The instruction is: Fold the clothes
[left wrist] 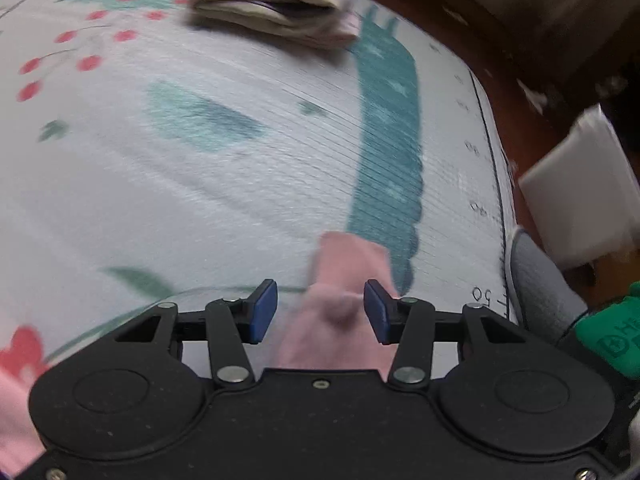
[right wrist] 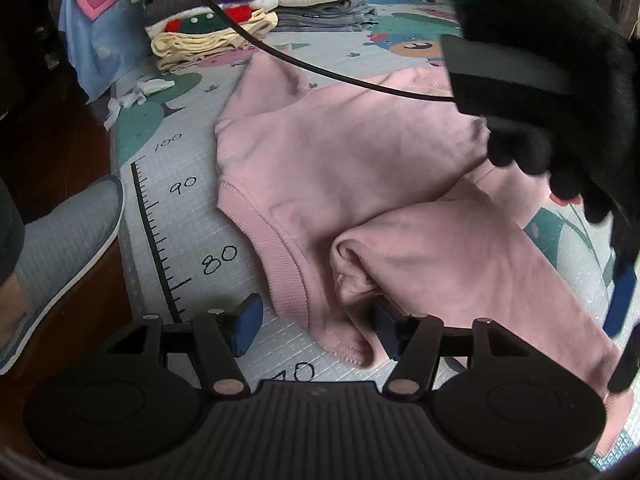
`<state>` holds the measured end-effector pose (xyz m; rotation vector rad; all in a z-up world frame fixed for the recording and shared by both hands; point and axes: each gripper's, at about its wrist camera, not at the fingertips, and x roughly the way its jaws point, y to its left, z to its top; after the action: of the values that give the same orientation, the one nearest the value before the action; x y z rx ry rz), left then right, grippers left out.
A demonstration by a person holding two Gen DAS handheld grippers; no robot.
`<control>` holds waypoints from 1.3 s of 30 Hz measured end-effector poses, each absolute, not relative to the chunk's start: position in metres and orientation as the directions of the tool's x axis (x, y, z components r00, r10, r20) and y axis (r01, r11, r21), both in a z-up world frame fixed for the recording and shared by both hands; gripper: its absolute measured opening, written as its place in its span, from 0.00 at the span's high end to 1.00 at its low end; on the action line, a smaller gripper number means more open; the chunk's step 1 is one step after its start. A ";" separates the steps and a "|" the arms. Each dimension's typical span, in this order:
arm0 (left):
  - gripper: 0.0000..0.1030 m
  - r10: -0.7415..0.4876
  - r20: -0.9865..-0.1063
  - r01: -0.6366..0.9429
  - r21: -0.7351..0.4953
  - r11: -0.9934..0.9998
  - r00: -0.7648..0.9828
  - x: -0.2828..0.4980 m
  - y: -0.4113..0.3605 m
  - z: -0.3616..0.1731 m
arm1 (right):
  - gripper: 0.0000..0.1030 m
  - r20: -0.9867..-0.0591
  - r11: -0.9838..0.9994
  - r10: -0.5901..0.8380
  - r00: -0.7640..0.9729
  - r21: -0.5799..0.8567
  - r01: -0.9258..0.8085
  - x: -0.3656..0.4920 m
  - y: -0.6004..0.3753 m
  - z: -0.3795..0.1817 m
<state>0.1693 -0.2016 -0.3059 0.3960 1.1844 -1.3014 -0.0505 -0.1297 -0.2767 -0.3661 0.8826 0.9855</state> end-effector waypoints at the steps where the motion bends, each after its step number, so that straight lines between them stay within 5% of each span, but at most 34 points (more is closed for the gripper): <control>1: 0.56 -0.515 -0.839 0.886 -0.365 0.287 -0.179 0.167 -0.208 -0.307 | 0.40 -0.783 0.530 0.567 0.254 0.111 -0.841 -0.051 -0.130 -0.277; 3: 0.66 -0.506 -0.845 0.894 -0.349 0.281 -0.172 0.166 -0.216 -0.308 | 0.40 -0.781 0.532 0.569 0.257 0.111 -0.839 -0.051 -0.131 -0.277; 4: 0.90 -0.505 -0.846 0.894 -0.351 0.280 -0.173 0.167 -0.217 -0.306 | 0.40 -0.780 0.534 0.570 0.259 0.111 -0.838 -0.051 -0.132 -0.277; 13: 0.90 -0.768 -0.639 0.801 -0.435 0.411 0.047 0.185 -0.096 -0.239 | 0.42 -0.764 0.588 0.575 0.293 0.137 -0.797 -0.045 -0.143 -0.274; 19: 0.90 -0.812 -0.518 0.640 -0.534 0.553 0.269 0.206 0.003 -0.223 | 0.42 -0.762 0.584 0.576 0.297 0.129 -0.801 -0.044 -0.137 -0.276; 32: 0.90 -0.736 -0.500 0.425 -0.604 0.674 0.457 0.230 0.060 -0.267 | 0.41 -0.724 0.665 0.641 0.256 0.357 -0.656 -0.022 -0.161 -0.284; 39: 0.90 -0.712 -0.560 0.412 -0.581 0.702 0.423 0.236 0.051 -0.290 | 0.41 -0.789 0.397 0.488 0.375 -0.182 -0.900 -0.083 -0.116 -0.285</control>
<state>0.2356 0.0514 -0.2900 -0.3842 0.8818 -0.7255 -0.0829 -0.1163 -0.2854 -0.6782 0.7157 0.9805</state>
